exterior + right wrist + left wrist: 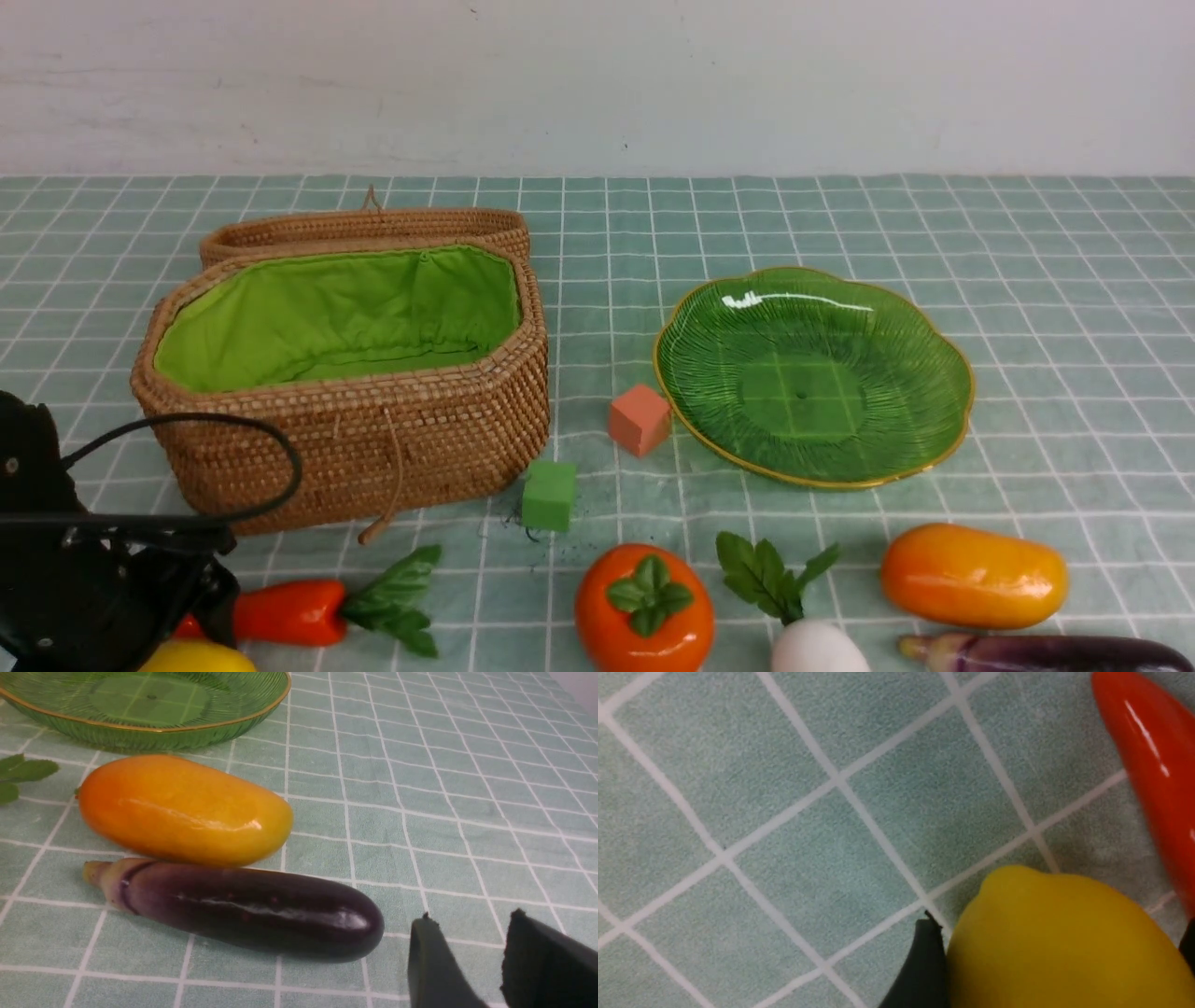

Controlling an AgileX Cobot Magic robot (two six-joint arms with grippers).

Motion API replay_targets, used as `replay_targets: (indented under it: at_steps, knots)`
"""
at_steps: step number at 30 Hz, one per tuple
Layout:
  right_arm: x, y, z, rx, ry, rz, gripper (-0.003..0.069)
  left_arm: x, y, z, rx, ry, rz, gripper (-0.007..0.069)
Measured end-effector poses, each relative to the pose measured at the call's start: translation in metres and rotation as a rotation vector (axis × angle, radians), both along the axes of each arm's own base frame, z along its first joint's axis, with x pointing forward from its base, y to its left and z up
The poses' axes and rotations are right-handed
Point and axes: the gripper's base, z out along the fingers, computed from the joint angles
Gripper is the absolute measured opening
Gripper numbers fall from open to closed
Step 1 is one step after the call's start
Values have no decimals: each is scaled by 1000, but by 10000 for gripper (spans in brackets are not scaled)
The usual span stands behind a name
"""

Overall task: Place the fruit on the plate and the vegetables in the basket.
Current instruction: Grab a lemon with your left arm and place it on the plate on the right

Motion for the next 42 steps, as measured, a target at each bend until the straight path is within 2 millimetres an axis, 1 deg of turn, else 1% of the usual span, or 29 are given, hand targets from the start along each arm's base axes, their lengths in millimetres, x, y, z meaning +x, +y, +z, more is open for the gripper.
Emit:
replay_targets:
  at_steps: [4,10,15,34,36,37,42]
  knots:
    - [0,0,0,0,0,0,242,2,0,-1,1,-2,-3,592]
    - [0,0,0,0,0,0,242,2,0,-1,5,6,-23,591]
    - [0,0,0,0,0,0,242,0,0,-1,18,26,-99,591]
    - [0,0,0,0,0,0,242,-5,-1,0,16,60,-201,591]
    - [0,0,0,0,0,0,242,-8,-1,9,17,26,-202,591]
    - [0,0,0,0,0,0,242,-8,-1,10,17,22,-202,591]
    - [0,0,0,0,0,0,242,-21,0,39,23,-75,-223,591]
